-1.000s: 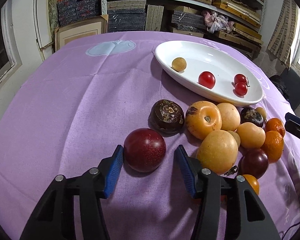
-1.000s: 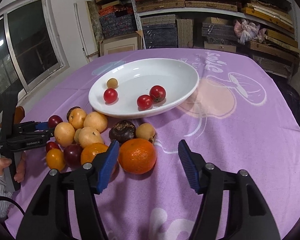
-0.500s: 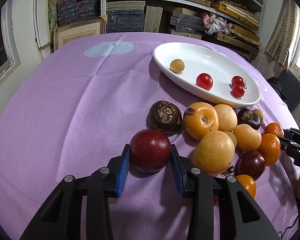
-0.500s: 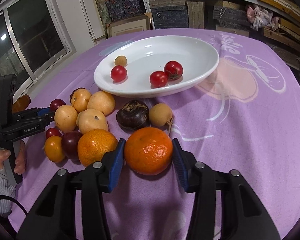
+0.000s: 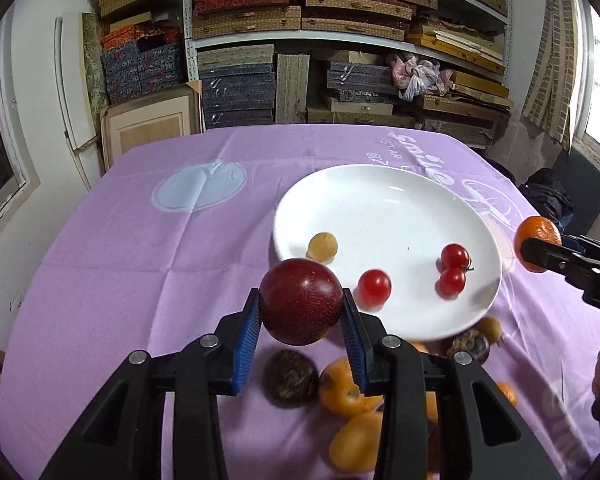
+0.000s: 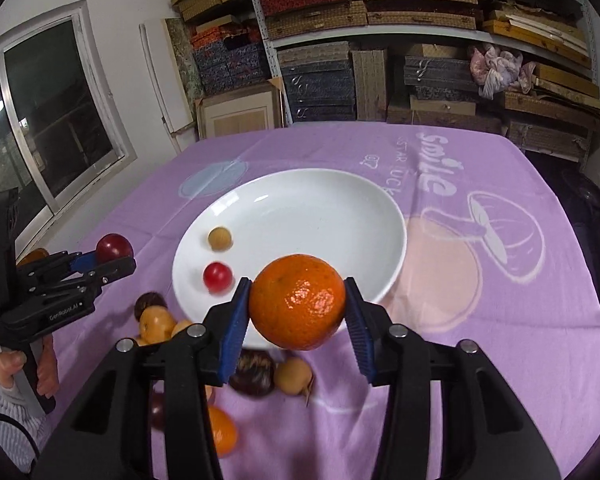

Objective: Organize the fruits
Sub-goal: 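Place the plum and mandarin on the white plate and open both grippers, then grasp a red tomato with the left gripper while the right grasps another mandarin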

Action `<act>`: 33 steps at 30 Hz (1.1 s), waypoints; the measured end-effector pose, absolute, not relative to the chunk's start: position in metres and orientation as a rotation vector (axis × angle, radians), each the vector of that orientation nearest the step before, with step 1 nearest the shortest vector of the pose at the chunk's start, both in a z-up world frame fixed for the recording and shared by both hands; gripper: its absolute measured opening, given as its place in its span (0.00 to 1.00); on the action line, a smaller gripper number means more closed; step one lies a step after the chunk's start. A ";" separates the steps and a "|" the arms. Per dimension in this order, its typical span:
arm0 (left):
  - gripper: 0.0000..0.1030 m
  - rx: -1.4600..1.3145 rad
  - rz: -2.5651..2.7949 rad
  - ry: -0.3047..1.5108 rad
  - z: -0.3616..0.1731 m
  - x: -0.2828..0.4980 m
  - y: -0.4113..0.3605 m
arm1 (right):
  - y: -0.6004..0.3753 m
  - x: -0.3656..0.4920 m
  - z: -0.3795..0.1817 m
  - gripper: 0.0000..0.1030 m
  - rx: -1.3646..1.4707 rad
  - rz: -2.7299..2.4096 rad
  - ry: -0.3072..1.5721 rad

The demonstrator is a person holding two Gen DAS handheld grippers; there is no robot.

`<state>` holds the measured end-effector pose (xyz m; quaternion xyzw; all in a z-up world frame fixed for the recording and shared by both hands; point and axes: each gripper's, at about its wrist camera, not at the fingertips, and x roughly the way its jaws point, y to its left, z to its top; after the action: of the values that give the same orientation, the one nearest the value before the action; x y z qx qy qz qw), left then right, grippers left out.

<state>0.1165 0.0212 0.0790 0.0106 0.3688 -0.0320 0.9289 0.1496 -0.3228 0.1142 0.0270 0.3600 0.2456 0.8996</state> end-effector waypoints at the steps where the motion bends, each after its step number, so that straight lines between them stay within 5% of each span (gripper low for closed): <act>1: 0.38 0.021 -0.071 0.771 0.076 0.128 0.017 | -0.319 0.160 0.112 0.44 0.061 0.502 0.747; 11: 0.39 0.030 -0.061 0.826 0.043 0.179 0.009 | -0.272 0.235 0.072 0.44 0.019 0.514 0.842; 15: 0.57 0.036 -0.061 0.812 0.044 0.179 0.007 | -0.267 0.237 0.068 0.45 0.010 0.523 0.851; 20: 0.58 0.034 -0.043 0.784 0.059 0.158 0.015 | -0.292 0.205 0.096 0.46 0.036 0.541 0.768; 25: 0.70 0.034 -0.006 0.737 0.078 0.105 0.038 | -0.325 0.132 0.130 0.71 0.052 0.577 0.654; 33: 0.72 0.039 0.023 0.766 0.045 0.027 0.053 | -0.330 0.038 0.106 0.75 -0.003 0.663 0.642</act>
<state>0.0272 0.0532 0.0445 0.0190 0.3735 0.0113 0.9274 0.0379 -0.3295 0.1056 -0.0013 0.3098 0.3200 0.8953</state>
